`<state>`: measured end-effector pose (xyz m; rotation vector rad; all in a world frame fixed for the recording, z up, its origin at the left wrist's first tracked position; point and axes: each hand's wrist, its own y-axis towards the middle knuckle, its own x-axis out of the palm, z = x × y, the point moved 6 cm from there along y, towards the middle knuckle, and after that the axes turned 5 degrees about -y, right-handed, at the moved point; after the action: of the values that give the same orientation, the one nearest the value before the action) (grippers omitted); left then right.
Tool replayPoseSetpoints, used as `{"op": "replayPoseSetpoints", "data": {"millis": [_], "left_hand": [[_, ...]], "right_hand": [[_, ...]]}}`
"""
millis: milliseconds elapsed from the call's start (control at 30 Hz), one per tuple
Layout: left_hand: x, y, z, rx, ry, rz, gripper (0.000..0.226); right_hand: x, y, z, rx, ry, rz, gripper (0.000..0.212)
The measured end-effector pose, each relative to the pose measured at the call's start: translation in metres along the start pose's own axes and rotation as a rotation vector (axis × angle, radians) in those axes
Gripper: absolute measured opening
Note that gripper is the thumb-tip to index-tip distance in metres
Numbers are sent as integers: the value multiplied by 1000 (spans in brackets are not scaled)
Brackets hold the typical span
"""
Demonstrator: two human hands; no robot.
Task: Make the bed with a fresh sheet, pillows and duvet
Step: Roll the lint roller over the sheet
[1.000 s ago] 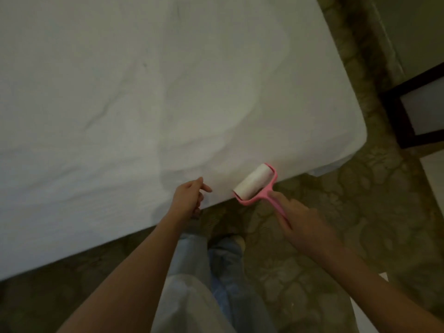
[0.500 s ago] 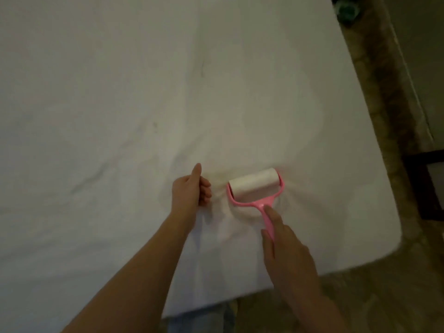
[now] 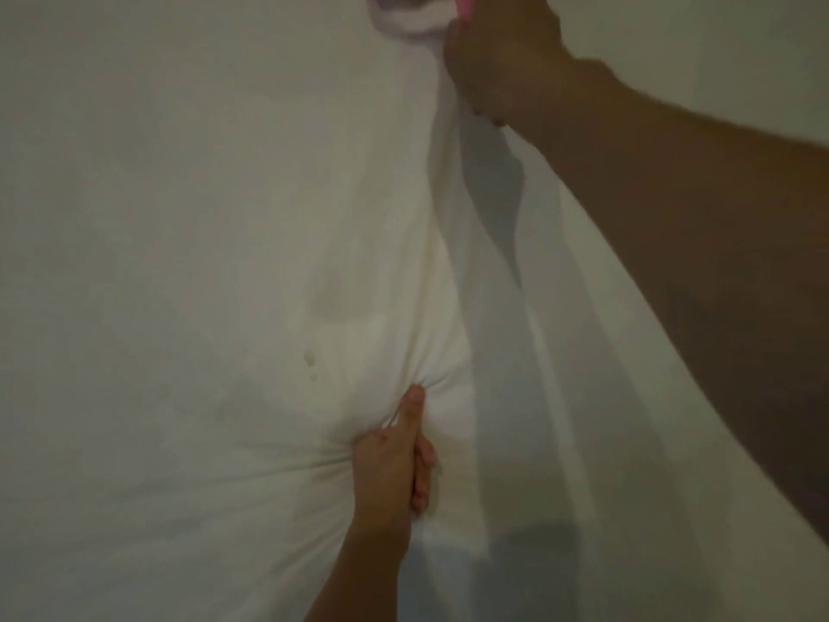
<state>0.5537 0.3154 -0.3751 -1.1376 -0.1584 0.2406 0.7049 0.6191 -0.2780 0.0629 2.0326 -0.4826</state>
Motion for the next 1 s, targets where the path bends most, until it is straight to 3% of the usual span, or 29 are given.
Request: {"op": "replayPoseSetpoints", "data": {"millis": [67,133,267,633,700,833,1000], "left_hand": [[-1,1,-1,-32,14,-27,66],[-3,-2,-1,-47,24,-48,64],[-4,-5,4,-6,61,-60,64],[-4,-48,18,298,162,-117,65],[-3,-69,-3,335,260,-81,58],[6,-125,-76,417,752,-47,58],[17,-172,-164,297,781,-136,56]], "right_hand": [[6,12,-1,-23,32,-17,29],[2,4,-5,-65,-97,10,17],[-10,-48,4,-85,-168,-12,60],[-6,-325,161,-68,-158,-87,56],[-4,-385,196,-54,-147,-83,55],[5,-497,258,-24,-83,-128,56],[1,-601,319,-48,-97,-185,63]]}}
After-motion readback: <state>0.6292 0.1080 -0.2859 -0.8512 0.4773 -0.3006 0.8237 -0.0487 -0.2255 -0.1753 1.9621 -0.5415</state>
